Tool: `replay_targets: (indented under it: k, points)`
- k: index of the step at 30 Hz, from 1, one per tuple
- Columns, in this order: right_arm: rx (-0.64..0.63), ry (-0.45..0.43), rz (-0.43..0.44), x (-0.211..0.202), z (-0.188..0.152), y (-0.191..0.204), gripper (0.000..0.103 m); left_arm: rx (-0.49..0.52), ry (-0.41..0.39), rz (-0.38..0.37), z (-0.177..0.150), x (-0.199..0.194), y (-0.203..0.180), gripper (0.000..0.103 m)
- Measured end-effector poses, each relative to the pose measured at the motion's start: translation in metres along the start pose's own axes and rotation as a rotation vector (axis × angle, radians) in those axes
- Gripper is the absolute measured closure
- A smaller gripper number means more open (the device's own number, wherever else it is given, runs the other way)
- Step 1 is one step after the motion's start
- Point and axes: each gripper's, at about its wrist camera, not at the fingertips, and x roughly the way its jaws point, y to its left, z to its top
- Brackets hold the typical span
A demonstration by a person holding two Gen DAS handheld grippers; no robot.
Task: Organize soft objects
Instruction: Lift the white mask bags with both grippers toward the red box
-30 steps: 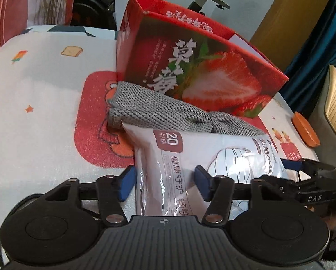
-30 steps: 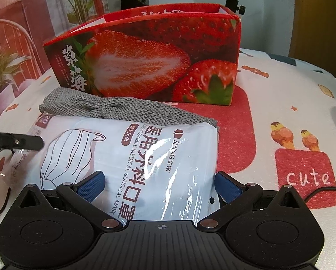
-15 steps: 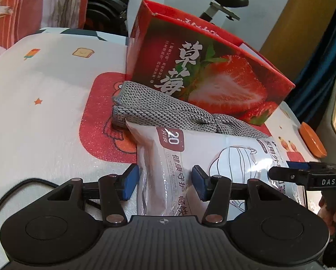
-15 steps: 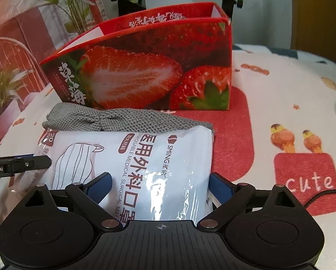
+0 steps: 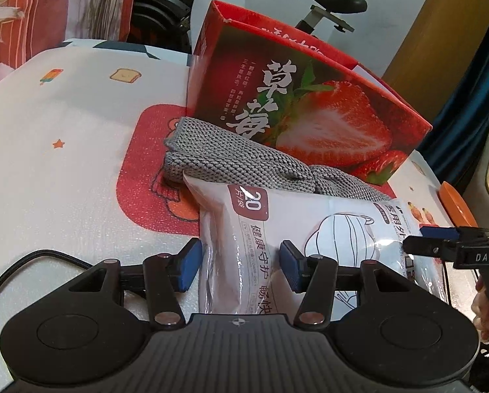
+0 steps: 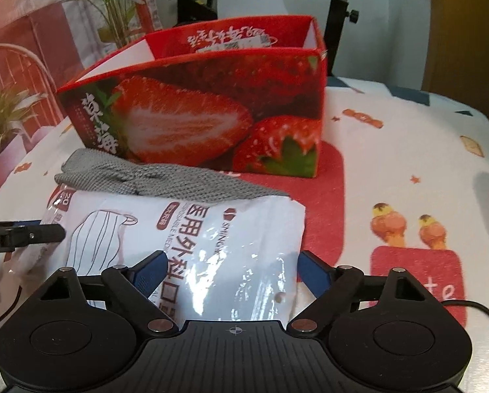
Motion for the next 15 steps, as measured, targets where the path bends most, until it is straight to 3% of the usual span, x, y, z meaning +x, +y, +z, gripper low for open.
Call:
replay_targets:
  k: [7, 15]
  points:
    - [-0.022, -0.034, -0.009, -0.006, 0.000, 0.002, 0.019, 0.011, -0.007, 0.006, -0.002, -0.001, -0.002, 0.047]
    - [-0.042, -0.001, 0.018, 0.004, -0.003, 0.008, 0.020, 0.048, 0.002, 0.019, -0.002, 0.000, -0.005, 0.046]
